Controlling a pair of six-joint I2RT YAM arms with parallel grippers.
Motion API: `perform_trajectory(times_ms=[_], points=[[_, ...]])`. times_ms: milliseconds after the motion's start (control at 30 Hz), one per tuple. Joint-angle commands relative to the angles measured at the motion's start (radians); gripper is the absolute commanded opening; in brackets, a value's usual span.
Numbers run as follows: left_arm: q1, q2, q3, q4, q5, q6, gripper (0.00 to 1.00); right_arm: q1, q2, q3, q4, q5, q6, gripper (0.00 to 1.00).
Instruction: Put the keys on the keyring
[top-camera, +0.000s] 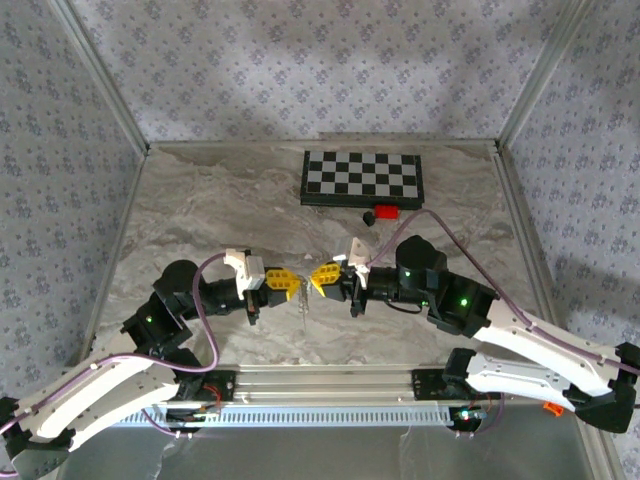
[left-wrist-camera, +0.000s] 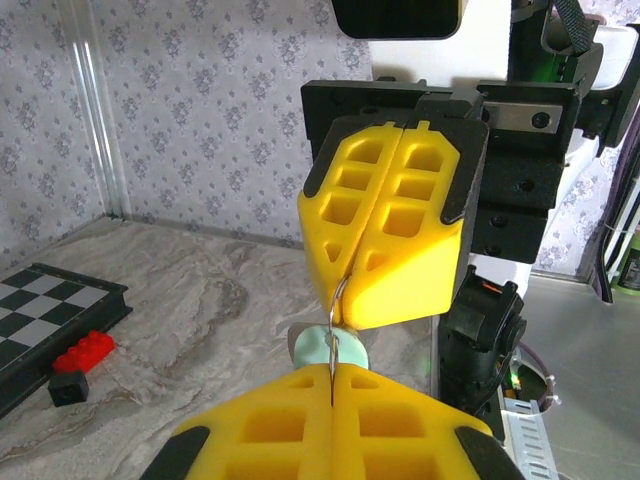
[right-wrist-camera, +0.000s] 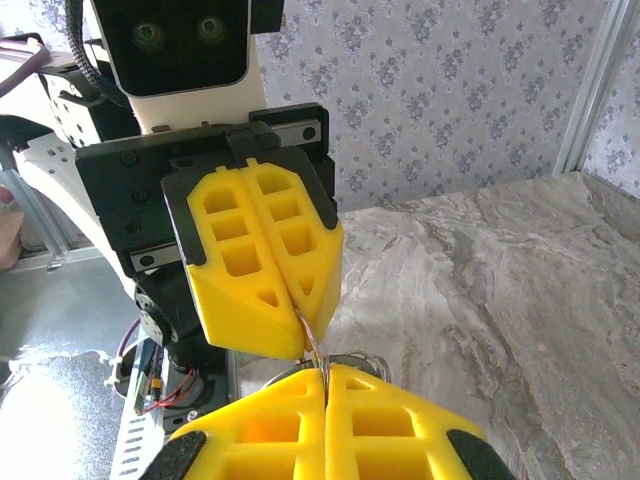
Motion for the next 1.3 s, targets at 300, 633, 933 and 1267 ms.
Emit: perform_trajectory(times_ms=[300, 633, 933, 1267], points=[[-0.006, -0.007, 0.013, 0.048, 0.019, -0.008, 0.0, -0.006, 0.007, 0.002, 0.028, -0.024, 0.005, 0.0], [-0.006, -0.004, 0.018, 0.048, 0.018, -0.007, 0.0, -0.007, -0.004, -0.001, 0.031, -0.031, 0.012, 0.0], [-0.006, -0.003, 0.02, 0.047, 0.017, -0.005, 0.0, -0.007, -0.006, -0.001, 0.03, -0.037, 0.009, 0.0], [-0.006, -0.001, 0.02, 0.051, 0.02, -0.005, 0.0, -0.004, -0.01, -0.011, 0.039, -0.044, 0.015, 0.0]])
